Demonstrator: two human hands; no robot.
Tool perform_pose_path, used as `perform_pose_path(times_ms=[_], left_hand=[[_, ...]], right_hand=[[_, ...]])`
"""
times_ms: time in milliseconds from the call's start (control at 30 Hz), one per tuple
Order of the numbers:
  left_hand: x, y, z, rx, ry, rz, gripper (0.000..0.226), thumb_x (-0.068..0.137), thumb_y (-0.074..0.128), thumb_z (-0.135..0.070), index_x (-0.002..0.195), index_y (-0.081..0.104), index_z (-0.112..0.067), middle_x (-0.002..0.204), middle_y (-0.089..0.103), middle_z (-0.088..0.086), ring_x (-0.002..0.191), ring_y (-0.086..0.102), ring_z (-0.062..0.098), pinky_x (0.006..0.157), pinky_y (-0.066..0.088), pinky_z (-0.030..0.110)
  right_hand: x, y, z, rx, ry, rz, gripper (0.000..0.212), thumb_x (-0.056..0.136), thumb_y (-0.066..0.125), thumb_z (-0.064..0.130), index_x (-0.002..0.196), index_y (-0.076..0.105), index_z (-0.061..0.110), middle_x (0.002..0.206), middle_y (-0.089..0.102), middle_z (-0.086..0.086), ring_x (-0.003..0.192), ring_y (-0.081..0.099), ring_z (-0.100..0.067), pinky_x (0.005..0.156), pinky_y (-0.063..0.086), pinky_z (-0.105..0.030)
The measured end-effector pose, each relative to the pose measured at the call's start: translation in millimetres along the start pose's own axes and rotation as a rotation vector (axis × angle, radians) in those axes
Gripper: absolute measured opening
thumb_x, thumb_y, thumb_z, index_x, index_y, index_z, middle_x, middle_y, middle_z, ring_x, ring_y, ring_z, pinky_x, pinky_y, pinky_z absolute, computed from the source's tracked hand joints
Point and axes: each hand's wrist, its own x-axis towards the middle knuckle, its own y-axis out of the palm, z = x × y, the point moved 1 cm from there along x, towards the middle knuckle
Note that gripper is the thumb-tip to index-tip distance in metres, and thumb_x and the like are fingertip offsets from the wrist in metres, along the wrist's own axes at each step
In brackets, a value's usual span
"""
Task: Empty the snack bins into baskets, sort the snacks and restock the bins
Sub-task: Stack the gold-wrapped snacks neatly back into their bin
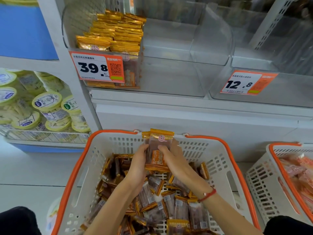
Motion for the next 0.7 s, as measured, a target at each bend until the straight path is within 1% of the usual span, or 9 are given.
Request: perform_pose_path(times_ms=[67, 167, 267, 333, 400, 467, 500, 600, 700], left_hand=[[-7, 5, -11, 0.001, 0.063, 0.054, 0.045, 0.101, 0.036, -0.048, 0.133, 0.056, -0.023, 0.12, 0.068, 0.007, 0.112, 0.064, 0.023, 0.102, 0.047, 0.048], [-17, 11, -30, 0.038, 0.193, 0.07, 0.049, 0.084, 0.06, -0.058, 0.129, 0.05, -0.039, 0.132, 0.059, -0.001, 0.122, 0.055, 0.016, 0.106, 0.042, 0.041], [-29, 17, -58, 0.095, 0.444, 0.018, 0.022, 0.094, 0.054, -0.042, 0.116, 0.052, -0.047, 0.122, 0.059, -0.012, 0.121, 0.053, 0.009, 0.102, 0.042, 0.031], [-39, 19, -85, 0.209, 0.636, -0.057, 0.023, 0.088, 0.048, -0.055, 0.108, 0.049, -0.064, 0.121, 0.05, -0.027, 0.126, 0.041, -0.001, 0.104, 0.034, 0.025], [-46, 21, -111, 0.317, 0.768, -0.086, 0.026, 0.089, 0.039, -0.065, 0.114, 0.037, -0.071, 0.128, 0.032, -0.043, 0.131, 0.018, -0.018, 0.11, 0.019, 0.019], [-51, 23, -142, 0.425, 0.824, -0.098, 0.031, 0.093, 0.03, -0.067, 0.123, 0.025, -0.064, 0.125, 0.008, -0.055, 0.12, -0.004, -0.036, 0.108, 0.004, 0.011], [-53, 23, -157, 0.511, 0.872, -0.112, 0.033, 0.092, 0.028, -0.069, 0.125, 0.024, -0.062, 0.124, 0.002, -0.057, 0.117, -0.008, -0.037, 0.105, 0.0, 0.008], [-42, 16, -197, 0.703, 1.077, -0.239, 0.057, 0.087, 0.017, -0.072, 0.139, 0.029, -0.051, 0.146, 0.013, -0.04, 0.137, 0.002, -0.017, 0.112, 0.003, 0.014], [-12, -11, -223, 0.921, 1.171, -0.513, 0.06, 0.095, 0.021, -0.058, 0.143, 0.043, -0.028, 0.147, 0.036, -0.016, 0.137, 0.026, 0.003, 0.111, 0.019, 0.024]], right_hand=[[-1, -4, 12, 0.045, 0.009, 0.049, 0.018, 0.097, 0.044, 0.029, 0.115, 0.041, 0.027, 0.109, 0.045, 0.007, 0.104, 0.05, -0.008, 0.079, 0.042, -0.023], [-6, -19, 41, 0.159, -0.033, 0.163, 0.027, 0.098, 0.047, 0.013, 0.121, 0.036, 0.022, 0.105, 0.053, 0.014, 0.095, 0.059, 0.006, 0.064, 0.045, -0.007], [-16, -35, 76, 0.166, -0.162, 0.232, 0.034, 0.098, 0.05, 0.013, 0.127, 0.038, 0.026, 0.116, 0.056, 0.013, 0.102, 0.056, 0.011, 0.077, 0.045, -0.006], [-22, -45, 102, 0.115, -0.285, 0.205, 0.03, 0.099, 0.05, 0.018, 0.126, 0.041, 0.029, 0.118, 0.057, 0.014, 0.103, 0.055, 0.012, 0.086, 0.044, -0.009], [-26, -54, 128, 0.113, -0.421, 0.136, 0.033, 0.097, 0.056, 0.025, 0.126, 0.043, 0.031, 0.116, 0.061, 0.016, 0.109, 0.056, 0.005, 0.093, 0.046, -0.017], [-26, -63, 155, 0.167, -0.506, 0.069, 0.039, 0.09, 0.063, 0.032, 0.124, 0.045, 0.031, 0.111, 0.064, 0.019, 0.109, 0.058, 0.001, 0.093, 0.048, -0.022], [-22, -68, 166, 0.202, -0.524, 0.048, 0.039, 0.087, 0.064, 0.031, 0.122, 0.047, 0.031, 0.11, 0.064, 0.019, 0.107, 0.06, 0.001, 0.09, 0.05, -0.022], [4, -89, 196, 0.31, -0.502, -0.03, 0.035, 0.083, 0.07, 0.029, 0.115, 0.054, 0.03, 0.105, 0.068, 0.012, 0.093, 0.067, -0.002, 0.079, 0.054, -0.02], [53, -115, 219, 0.37, -0.415, -0.168, 0.057, 0.067, 0.073, 0.036, 0.119, 0.057, 0.019, 0.103, 0.071, 0.001, 0.085, 0.07, -0.01, 0.081, 0.053, -0.03]])
